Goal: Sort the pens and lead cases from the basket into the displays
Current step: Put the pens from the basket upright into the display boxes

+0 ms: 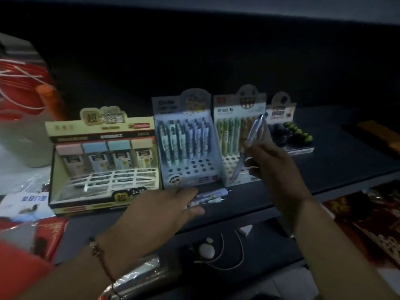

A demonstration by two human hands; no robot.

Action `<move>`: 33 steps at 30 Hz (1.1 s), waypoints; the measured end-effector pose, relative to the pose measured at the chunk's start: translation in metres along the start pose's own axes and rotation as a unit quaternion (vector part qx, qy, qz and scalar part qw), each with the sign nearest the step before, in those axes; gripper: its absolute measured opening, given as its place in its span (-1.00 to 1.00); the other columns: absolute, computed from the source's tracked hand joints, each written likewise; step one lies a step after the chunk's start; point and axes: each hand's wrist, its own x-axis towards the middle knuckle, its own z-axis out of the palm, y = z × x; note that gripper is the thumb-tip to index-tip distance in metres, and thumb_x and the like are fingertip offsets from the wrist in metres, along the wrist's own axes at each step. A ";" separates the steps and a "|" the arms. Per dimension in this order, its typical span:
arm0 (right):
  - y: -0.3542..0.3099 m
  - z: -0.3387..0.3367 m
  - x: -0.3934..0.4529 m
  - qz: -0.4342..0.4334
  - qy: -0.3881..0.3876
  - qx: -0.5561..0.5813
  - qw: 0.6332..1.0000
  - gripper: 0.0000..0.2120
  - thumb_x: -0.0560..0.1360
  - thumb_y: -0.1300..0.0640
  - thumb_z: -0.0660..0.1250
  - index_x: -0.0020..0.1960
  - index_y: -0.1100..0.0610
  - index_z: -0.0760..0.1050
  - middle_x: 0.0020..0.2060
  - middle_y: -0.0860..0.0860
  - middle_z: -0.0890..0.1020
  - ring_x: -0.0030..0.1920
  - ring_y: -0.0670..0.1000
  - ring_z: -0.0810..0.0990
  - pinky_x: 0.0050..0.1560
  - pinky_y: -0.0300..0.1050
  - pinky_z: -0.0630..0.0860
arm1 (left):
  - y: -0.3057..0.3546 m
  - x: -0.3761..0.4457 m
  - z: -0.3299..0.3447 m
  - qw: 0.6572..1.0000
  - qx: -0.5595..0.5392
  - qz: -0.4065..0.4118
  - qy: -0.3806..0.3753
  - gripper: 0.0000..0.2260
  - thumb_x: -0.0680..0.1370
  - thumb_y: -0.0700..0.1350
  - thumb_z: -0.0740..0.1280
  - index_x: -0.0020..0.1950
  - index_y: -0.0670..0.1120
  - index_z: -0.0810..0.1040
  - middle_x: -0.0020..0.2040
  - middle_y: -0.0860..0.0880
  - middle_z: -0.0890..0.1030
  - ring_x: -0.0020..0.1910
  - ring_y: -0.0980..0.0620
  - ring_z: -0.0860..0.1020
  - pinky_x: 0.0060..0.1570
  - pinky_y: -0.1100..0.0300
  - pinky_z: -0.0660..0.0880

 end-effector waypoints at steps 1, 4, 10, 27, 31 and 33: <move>0.005 0.006 0.004 -0.016 0.001 -0.003 1.000 -0.82 0.56 0.00 0.38 0.01 0.10 0.66 -0.19 -0.06 0.65 -0.21 -0.12 0.59 -0.25 -0.27 0.51 | -0.004 -0.004 0.001 1.000 -0.004 -0.012 0.001 -0.57 0.59 0.26 0.07 0.06 0.03 0.61 -0.39 0.09 0.55 -0.56 0.12 0.43 -0.54 0.31 0.14; 0.019 0.023 0.013 -0.060 0.016 -0.053 0.997 -0.83 0.56 0.08 0.40 0.04 0.19 0.60 -0.25 -0.02 0.63 -0.26 -0.15 0.60 -0.30 -0.31 0.49 | -0.012 -0.012 0.003 0.999 -0.009 -0.038 -0.009 -0.58 0.59 0.25 0.04 -0.01 0.05 0.59 -0.37 0.13 0.55 -0.55 0.16 0.44 -0.56 0.34 0.15; 0.028 0.051 0.025 -0.126 0.020 -0.074 0.989 -0.76 0.57 0.07 0.40 -0.16 0.23 0.55 -0.20 0.24 0.59 -0.16 0.19 0.60 -0.14 0.03 0.54 | -0.020 -0.021 0.011 0.999 -0.001 -0.046 0.000 -0.70 0.61 0.16 0.17 0.09 0.02 0.59 -0.18 0.10 0.62 -0.34 0.11 0.59 -0.50 0.29 0.40; 0.054 0.099 0.061 -0.161 0.004 -0.265 0.951 -0.82 0.56 0.03 0.40 -0.19 0.04 0.52 -0.35 -0.16 0.52 -0.34 -0.15 0.51 -0.26 -0.19 0.46 | -0.031 -0.022 0.022 0.997 -0.003 -0.073 -0.007 -0.70 0.43 0.03 0.50 0.12 -0.01 0.61 -0.13 0.06 0.62 -0.32 0.05 0.60 -0.48 0.24 0.43; 0.054 0.103 0.063 -0.144 0.017 -0.272 0.951 -0.78 0.56 0.02 0.41 0.14 0.10 0.58 -0.21 -0.21 0.53 -0.15 -0.05 0.61 -0.10 -0.12 0.56 | -0.034 -0.022 0.022 0.997 -0.009 -0.079 -0.004 -0.71 0.45 0.04 0.46 0.14 0.00 0.60 -0.15 0.08 0.61 -0.33 0.07 0.59 -0.48 0.25 0.42; 0.054 0.103 0.064 -0.148 0.011 -0.292 0.945 -0.83 0.57 0.02 0.39 0.06 0.11 0.57 -0.28 -0.21 0.50 -0.20 -0.06 0.58 -0.13 -0.10 0.55 | -0.035 -0.022 0.022 0.997 -0.010 -0.082 -0.003 -0.70 0.46 0.04 0.45 0.15 0.00 0.60 -0.15 0.07 0.61 -0.33 0.06 0.59 -0.48 0.24 0.43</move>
